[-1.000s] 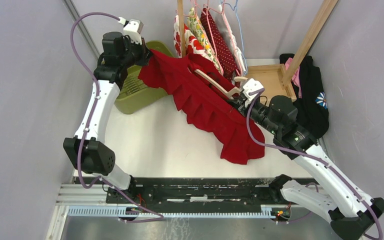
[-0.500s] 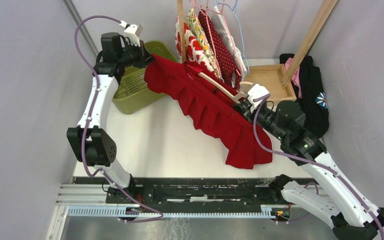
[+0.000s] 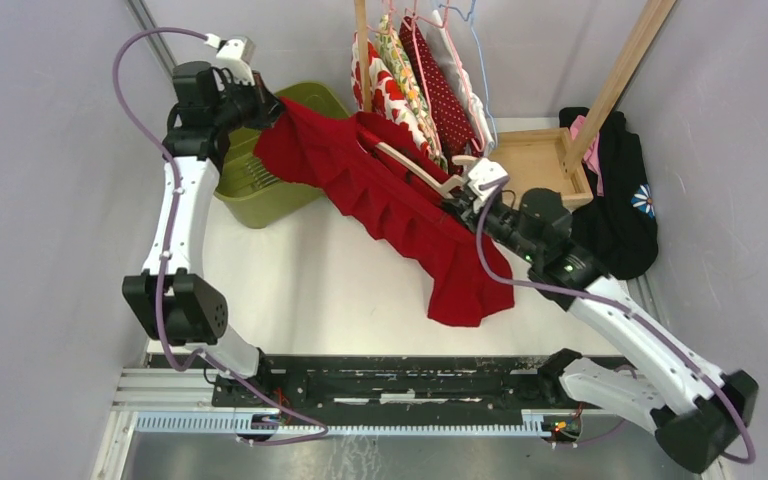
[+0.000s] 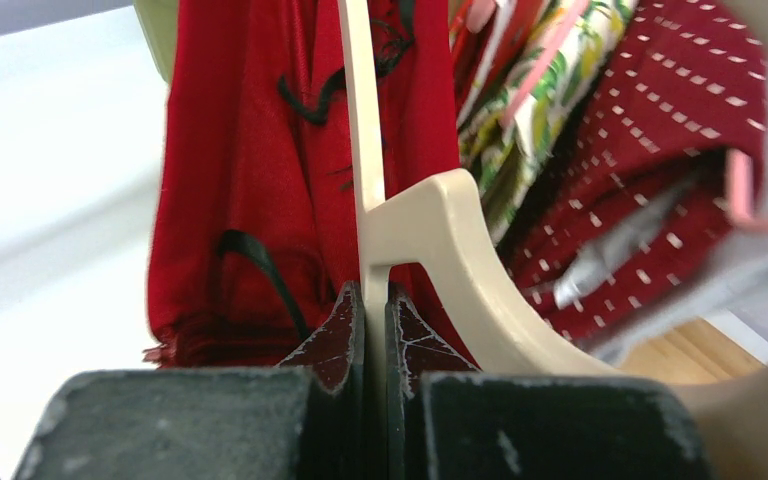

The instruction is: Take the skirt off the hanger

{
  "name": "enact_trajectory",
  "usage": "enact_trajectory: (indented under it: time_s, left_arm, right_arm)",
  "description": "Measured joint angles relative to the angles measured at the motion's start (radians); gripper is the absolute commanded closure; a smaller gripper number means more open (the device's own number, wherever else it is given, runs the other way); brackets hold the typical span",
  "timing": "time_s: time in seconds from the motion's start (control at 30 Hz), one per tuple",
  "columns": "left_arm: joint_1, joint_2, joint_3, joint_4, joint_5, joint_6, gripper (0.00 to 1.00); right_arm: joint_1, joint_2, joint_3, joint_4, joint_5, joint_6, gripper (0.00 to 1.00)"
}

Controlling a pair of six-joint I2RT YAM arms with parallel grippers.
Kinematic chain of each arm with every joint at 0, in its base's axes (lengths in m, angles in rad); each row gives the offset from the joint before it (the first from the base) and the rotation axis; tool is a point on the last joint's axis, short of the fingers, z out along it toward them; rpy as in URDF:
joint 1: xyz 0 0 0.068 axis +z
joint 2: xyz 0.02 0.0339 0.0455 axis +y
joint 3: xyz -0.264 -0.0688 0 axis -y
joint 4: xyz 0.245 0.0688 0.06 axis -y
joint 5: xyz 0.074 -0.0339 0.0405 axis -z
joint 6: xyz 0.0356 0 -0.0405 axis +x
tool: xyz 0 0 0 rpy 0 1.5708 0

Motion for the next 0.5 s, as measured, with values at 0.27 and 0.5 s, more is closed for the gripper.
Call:
enact_trajectory:
  time_s: [0.27,0.5]
  left_arm:
    - [-0.025,-0.078,0.004,0.050,-0.140,-0.035,0.97]
    - [-0.115,-0.084,0.005,0.084,-0.236,-0.036,0.97]
  right_arm:
    - [0.008,0.286,0.085,0.221,-0.091,0.054,0.99]
    - [0.055,0.490,0.248,0.346,-0.121,0.083,0.99]
